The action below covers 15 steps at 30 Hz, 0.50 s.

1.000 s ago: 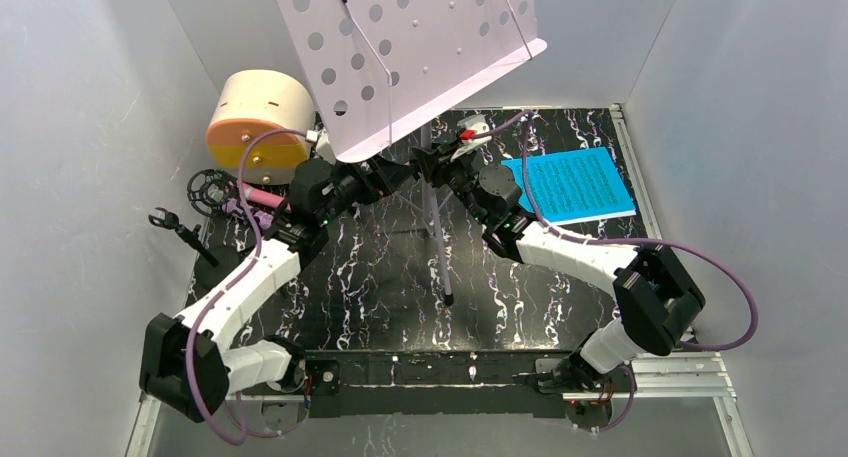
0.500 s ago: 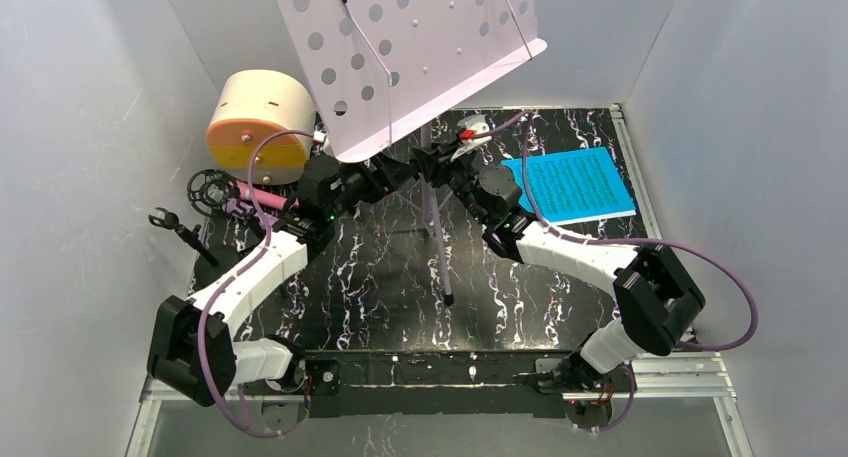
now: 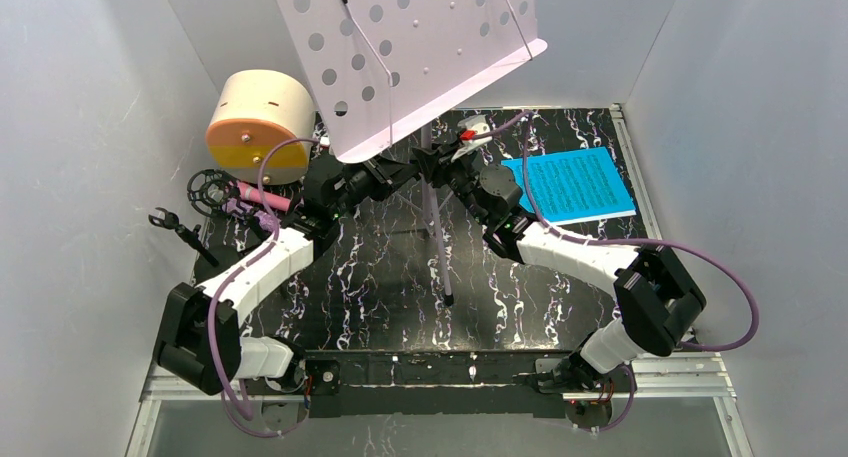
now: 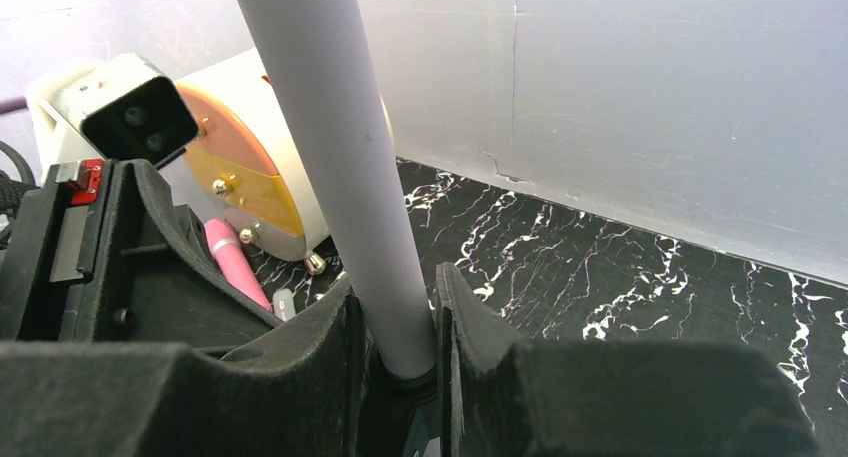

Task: Pack up the instrument practice props
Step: Unscrew the knob on the music stand.

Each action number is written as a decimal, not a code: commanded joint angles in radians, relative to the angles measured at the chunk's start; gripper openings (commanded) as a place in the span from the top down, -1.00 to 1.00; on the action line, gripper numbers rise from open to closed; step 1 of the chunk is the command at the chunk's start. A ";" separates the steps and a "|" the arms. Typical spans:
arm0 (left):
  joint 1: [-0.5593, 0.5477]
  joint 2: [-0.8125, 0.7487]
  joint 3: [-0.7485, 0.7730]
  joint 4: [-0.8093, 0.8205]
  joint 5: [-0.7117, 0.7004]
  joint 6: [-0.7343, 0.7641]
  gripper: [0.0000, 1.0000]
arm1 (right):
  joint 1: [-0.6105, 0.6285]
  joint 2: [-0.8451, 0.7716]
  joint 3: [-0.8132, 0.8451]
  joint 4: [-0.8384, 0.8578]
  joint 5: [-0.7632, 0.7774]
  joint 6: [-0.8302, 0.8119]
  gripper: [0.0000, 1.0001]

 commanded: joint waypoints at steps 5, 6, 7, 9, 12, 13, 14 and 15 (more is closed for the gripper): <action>0.005 0.024 -0.145 0.172 -0.012 -0.525 1.00 | 0.032 -0.007 -0.058 -0.168 -0.052 0.184 0.97; 0.005 0.027 -0.162 0.198 -0.012 -0.590 1.00 | 0.032 -0.008 -0.057 -0.168 -0.052 0.187 0.97; 0.005 0.031 -0.175 0.235 -0.012 -0.644 1.00 | 0.033 -0.009 -0.057 -0.169 -0.052 0.192 0.97; 0.002 0.031 -0.192 0.271 -0.016 -0.729 1.00 | 0.031 -0.010 -0.056 -0.168 -0.052 0.199 0.97; 0.001 0.014 -0.196 0.278 -0.036 -0.768 0.90 | 0.032 -0.009 -0.050 -0.170 -0.049 0.202 0.97; 0.000 0.005 -0.192 0.278 -0.040 -0.760 0.84 | 0.032 -0.007 -0.049 -0.171 -0.048 0.202 0.97; 0.001 -0.005 -0.187 0.276 -0.044 -0.739 0.72 | 0.033 -0.006 -0.048 -0.173 -0.045 0.201 0.97; 0.001 -0.016 -0.181 0.269 -0.050 -0.711 0.56 | 0.033 -0.005 -0.048 -0.174 -0.044 0.202 0.97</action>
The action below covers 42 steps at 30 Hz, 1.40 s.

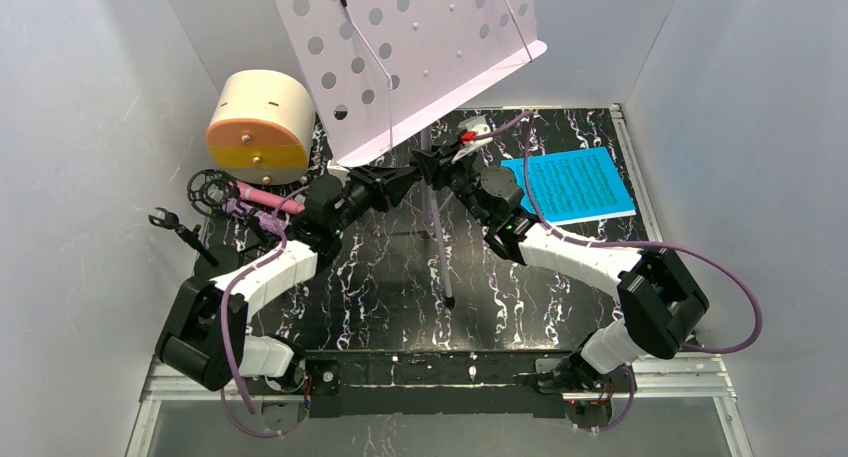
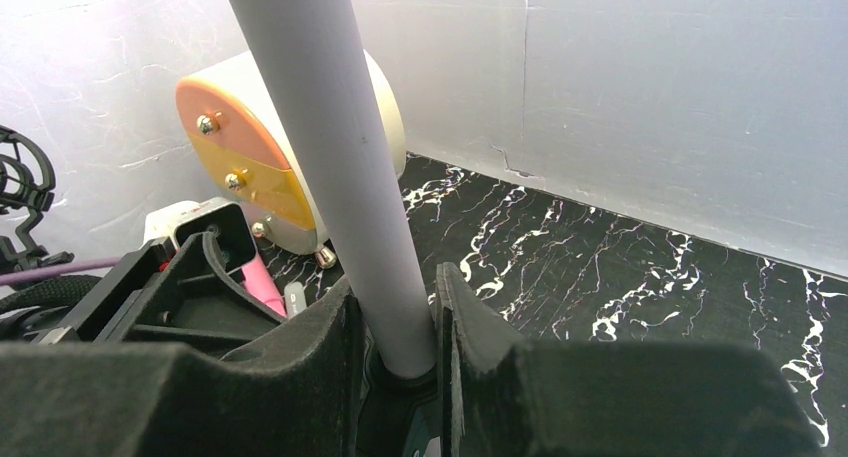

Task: Pack up the instrument practice props
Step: Unscrew the knob on the music stand.

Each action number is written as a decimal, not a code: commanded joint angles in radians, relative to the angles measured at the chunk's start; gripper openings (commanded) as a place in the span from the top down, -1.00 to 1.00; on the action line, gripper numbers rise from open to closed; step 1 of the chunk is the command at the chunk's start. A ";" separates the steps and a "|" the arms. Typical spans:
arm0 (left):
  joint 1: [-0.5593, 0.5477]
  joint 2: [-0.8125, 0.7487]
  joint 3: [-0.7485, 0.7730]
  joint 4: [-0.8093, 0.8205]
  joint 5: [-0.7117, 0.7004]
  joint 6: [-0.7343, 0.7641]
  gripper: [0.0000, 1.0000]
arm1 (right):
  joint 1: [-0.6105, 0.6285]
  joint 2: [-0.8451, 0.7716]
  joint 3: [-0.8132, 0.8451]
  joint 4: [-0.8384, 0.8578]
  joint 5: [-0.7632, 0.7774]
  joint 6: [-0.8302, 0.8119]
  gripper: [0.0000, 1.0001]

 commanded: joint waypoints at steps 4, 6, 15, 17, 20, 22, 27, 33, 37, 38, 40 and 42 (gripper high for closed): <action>0.006 -0.072 0.056 -0.106 -0.035 0.182 0.11 | 0.030 0.011 -0.039 -0.163 -0.027 0.188 0.97; 0.013 -0.097 0.074 -0.146 -0.016 0.301 -0.03 | 0.030 0.007 -0.042 -0.163 -0.025 0.185 0.97; 0.022 -0.247 0.225 -0.467 -0.086 1.154 -0.41 | 0.030 -0.001 -0.040 -0.166 -0.044 0.168 0.97; 0.020 -0.280 0.201 -0.431 -0.068 1.323 -0.43 | 0.030 0.001 -0.040 -0.165 -0.045 0.168 0.97; 0.021 -0.313 0.153 -0.366 0.028 1.556 -0.43 | 0.030 0.004 -0.037 -0.165 -0.049 0.168 0.97; 0.020 -0.327 0.143 -0.379 0.085 1.708 -0.43 | 0.029 0.005 -0.034 -0.167 -0.057 0.166 0.97; 0.020 -0.366 0.064 -0.346 0.204 2.063 -0.43 | 0.030 0.010 -0.028 -0.175 -0.067 0.160 0.97; 0.008 -0.366 0.015 -0.289 0.320 2.381 -0.51 | 0.030 0.018 -0.018 -0.182 -0.086 0.155 0.97; -0.028 -0.322 0.023 -0.277 0.304 2.549 -0.50 | 0.030 0.021 -0.014 -0.184 -0.097 0.155 0.97; -0.044 -0.309 0.028 -0.275 0.288 2.588 -0.49 | 0.030 0.021 -0.013 -0.186 -0.098 0.155 0.97; -0.081 -0.279 0.033 -0.266 0.241 2.664 -0.47 | 0.029 0.020 -0.013 -0.188 -0.099 0.154 0.97; -0.113 -0.254 0.035 -0.255 0.192 2.729 -0.43 | 0.029 0.019 -0.011 -0.189 -0.099 0.154 0.97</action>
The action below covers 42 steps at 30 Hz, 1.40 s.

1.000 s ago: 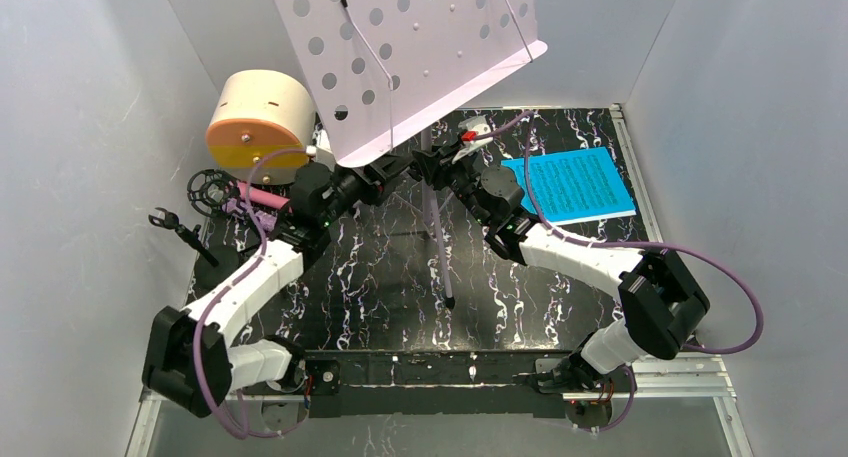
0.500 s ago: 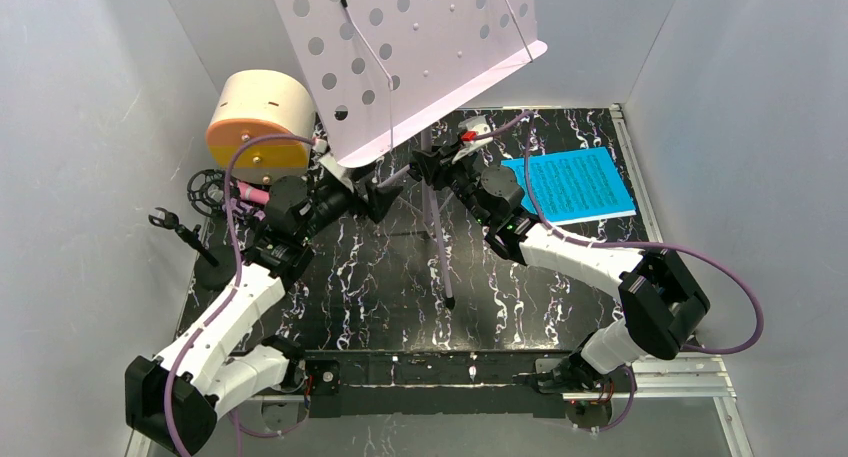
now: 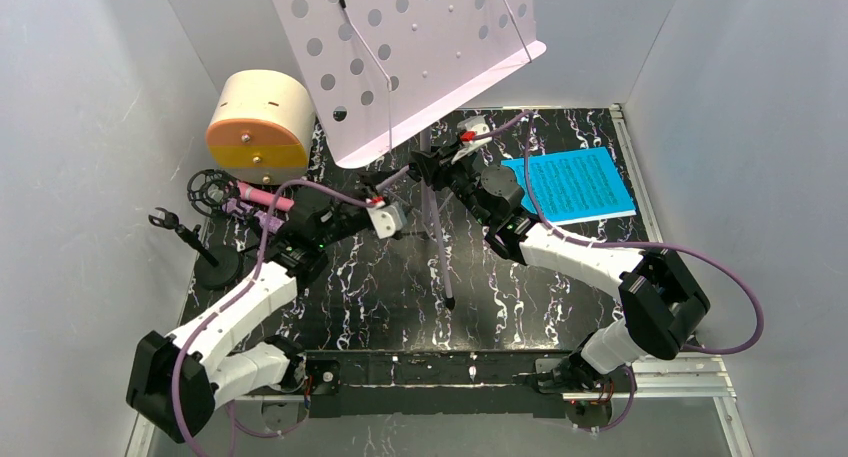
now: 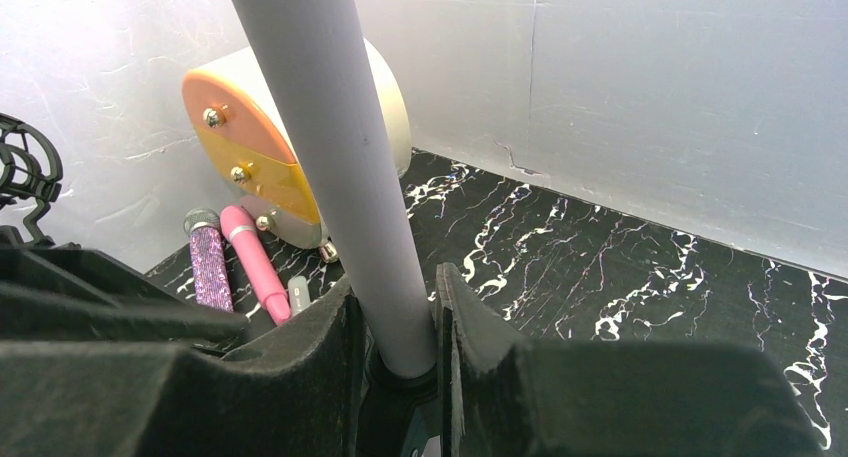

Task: Pack up the instrument practice props
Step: Unscrew the knob on the music stand.

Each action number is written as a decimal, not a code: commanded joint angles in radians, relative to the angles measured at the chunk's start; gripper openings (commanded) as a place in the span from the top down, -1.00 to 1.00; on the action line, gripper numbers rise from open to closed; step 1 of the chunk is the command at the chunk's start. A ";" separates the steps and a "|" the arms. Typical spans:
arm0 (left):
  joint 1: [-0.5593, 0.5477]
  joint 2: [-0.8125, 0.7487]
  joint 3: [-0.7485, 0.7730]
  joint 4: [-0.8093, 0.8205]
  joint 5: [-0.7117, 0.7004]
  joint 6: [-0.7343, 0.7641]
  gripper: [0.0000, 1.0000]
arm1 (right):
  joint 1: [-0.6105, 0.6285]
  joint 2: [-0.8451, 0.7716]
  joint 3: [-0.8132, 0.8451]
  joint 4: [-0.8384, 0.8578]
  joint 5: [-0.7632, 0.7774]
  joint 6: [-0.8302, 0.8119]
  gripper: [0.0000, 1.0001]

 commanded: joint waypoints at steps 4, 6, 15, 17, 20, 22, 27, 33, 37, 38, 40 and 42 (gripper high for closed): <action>-0.087 0.065 0.008 0.090 -0.109 0.268 -0.27 | 0.030 0.027 -0.013 -0.175 -0.081 0.156 0.97; -0.091 0.074 0.000 0.124 -0.116 0.273 -0.18 | 0.030 0.029 -0.012 -0.174 -0.081 0.155 0.97; -0.098 0.131 0.005 0.186 -0.136 0.277 0.00 | 0.030 0.032 -0.012 -0.173 -0.078 0.160 0.97; -0.098 0.140 0.004 0.196 -0.133 0.278 0.05 | 0.031 0.031 -0.011 -0.174 -0.074 0.159 0.97; -0.100 0.158 0.004 0.203 -0.131 0.274 0.13 | 0.031 0.035 -0.010 -0.174 -0.075 0.164 0.97; -0.099 0.171 0.003 0.212 -0.135 0.271 0.19 | 0.031 0.038 -0.009 -0.173 -0.077 0.164 0.97; -0.100 0.192 -0.005 0.237 -0.154 0.240 0.39 | 0.031 0.040 -0.007 -0.172 -0.078 0.169 0.97; -0.100 0.215 -0.016 0.274 -0.176 0.168 0.62 | 0.030 0.041 -0.009 -0.170 -0.078 0.175 0.97; -0.100 0.226 -0.014 0.287 -0.208 0.040 0.92 | 0.030 0.036 -0.011 -0.169 -0.074 0.176 0.97; -0.100 0.224 -0.014 0.287 -0.219 -0.003 0.98 | 0.030 0.035 -0.012 -0.168 -0.071 0.177 0.97; -0.100 0.214 -0.016 0.287 -0.249 -0.098 1.00 | 0.031 0.031 -0.018 -0.165 -0.064 0.179 0.97; -0.100 0.200 -0.012 0.290 -0.305 -0.235 1.00 | 0.029 0.029 -0.024 -0.158 -0.063 0.183 0.97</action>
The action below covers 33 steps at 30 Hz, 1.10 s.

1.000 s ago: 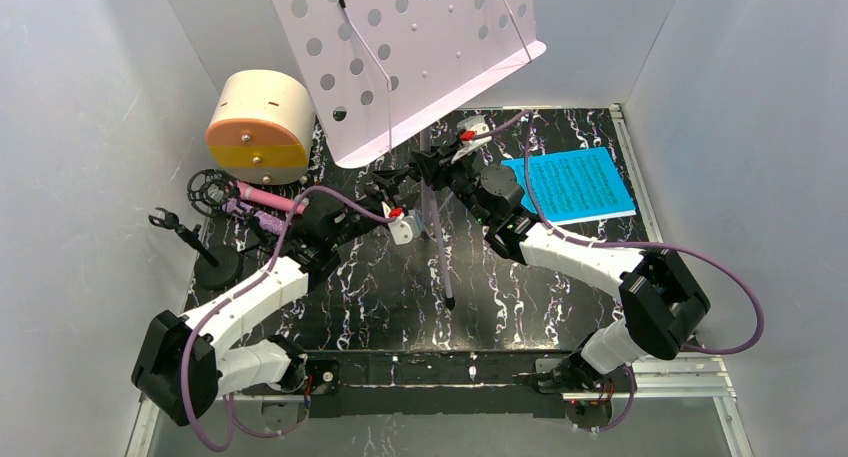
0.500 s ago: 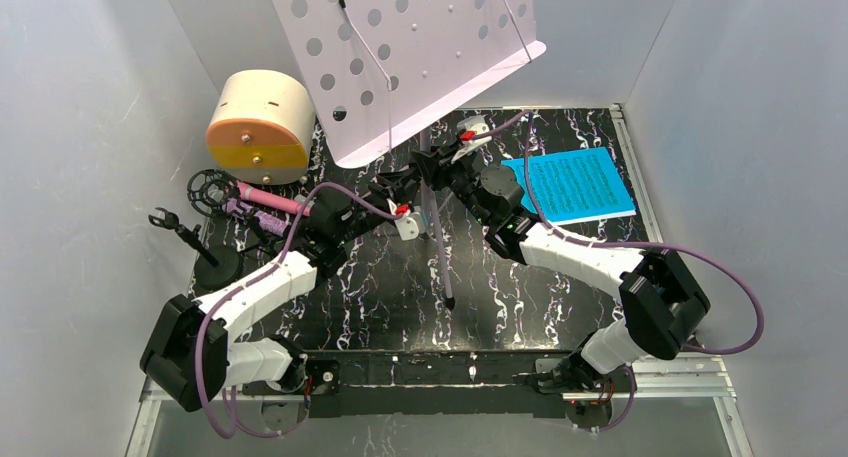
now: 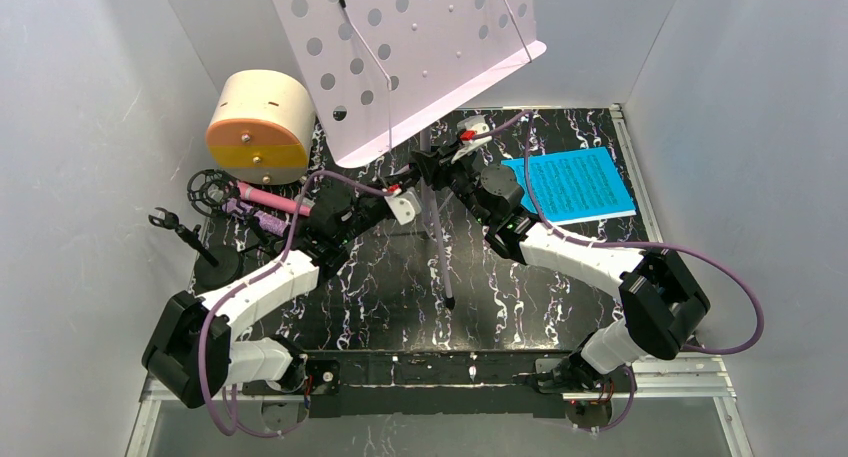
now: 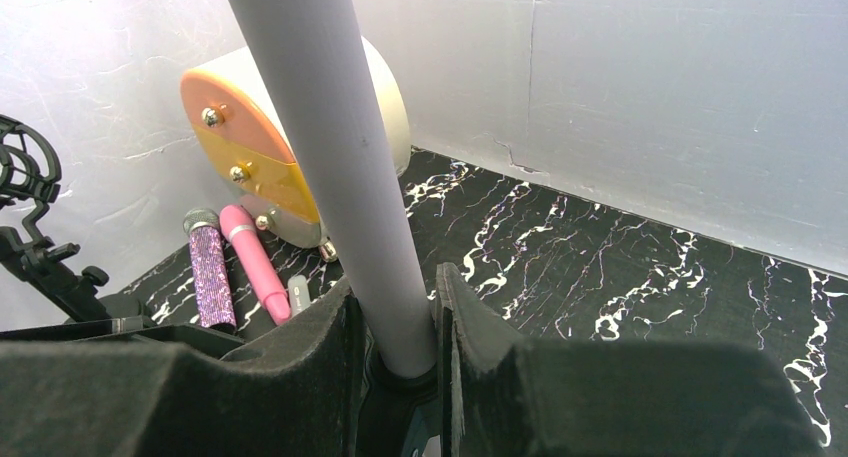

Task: Pack up the instrument practice props
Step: Unscrew the knob on the music stand.

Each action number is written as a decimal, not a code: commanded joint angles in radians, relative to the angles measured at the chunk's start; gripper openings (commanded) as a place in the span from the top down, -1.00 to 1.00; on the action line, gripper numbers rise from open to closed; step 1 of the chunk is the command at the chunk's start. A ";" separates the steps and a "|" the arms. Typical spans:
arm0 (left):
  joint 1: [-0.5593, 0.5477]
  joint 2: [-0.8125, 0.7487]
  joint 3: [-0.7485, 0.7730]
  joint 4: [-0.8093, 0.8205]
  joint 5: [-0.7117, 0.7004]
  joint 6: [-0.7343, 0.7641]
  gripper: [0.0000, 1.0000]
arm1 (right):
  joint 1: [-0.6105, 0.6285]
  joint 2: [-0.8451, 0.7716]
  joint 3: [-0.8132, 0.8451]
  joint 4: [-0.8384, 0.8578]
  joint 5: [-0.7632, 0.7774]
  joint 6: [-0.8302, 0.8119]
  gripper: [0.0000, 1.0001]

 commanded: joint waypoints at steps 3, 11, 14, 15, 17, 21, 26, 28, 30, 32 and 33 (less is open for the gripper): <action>-0.005 -0.028 -0.003 0.011 -0.230 -0.584 1.00 | 0.031 0.030 -0.029 -0.145 -0.069 0.185 0.97; -0.004 -0.077 -0.021 -0.162 -0.482 -1.311 1.00 | 0.029 0.018 -0.039 -0.147 -0.069 0.189 0.97; 0.001 -0.079 -0.020 -0.250 -0.527 -1.626 1.00 | 0.030 0.021 -0.037 -0.146 -0.067 0.199 0.97; 0.004 -0.077 -0.008 -0.287 -0.527 -1.707 1.00 | 0.029 0.022 -0.036 -0.147 -0.067 0.203 0.97; 0.008 -0.071 0.024 -0.342 -0.506 -1.854 1.00 | 0.030 0.023 -0.037 -0.150 -0.067 0.209 0.97; 0.037 -0.039 0.035 -0.318 -0.383 -2.155 1.00 | 0.031 0.016 -0.037 -0.157 -0.062 0.218 0.97; 0.045 0.025 -0.078 -0.060 -0.250 -2.540 1.00 | 0.031 -0.001 -0.042 -0.159 -0.053 0.226 0.97; 0.045 0.012 -0.078 -0.048 -0.270 -2.518 1.00 | 0.030 -0.003 -0.044 -0.159 -0.048 0.225 0.97; 0.046 -0.020 -0.053 -0.106 -0.298 -2.438 0.77 | 0.030 -0.005 -0.046 -0.159 -0.046 0.224 0.97; 0.047 -0.060 -0.017 -0.184 -0.351 -2.334 0.57 | 0.030 -0.006 -0.047 -0.160 -0.044 0.222 0.97; 0.047 -0.079 -0.002 -0.220 -0.374 -2.274 0.46 | 0.030 -0.006 -0.047 -0.160 -0.044 0.221 0.97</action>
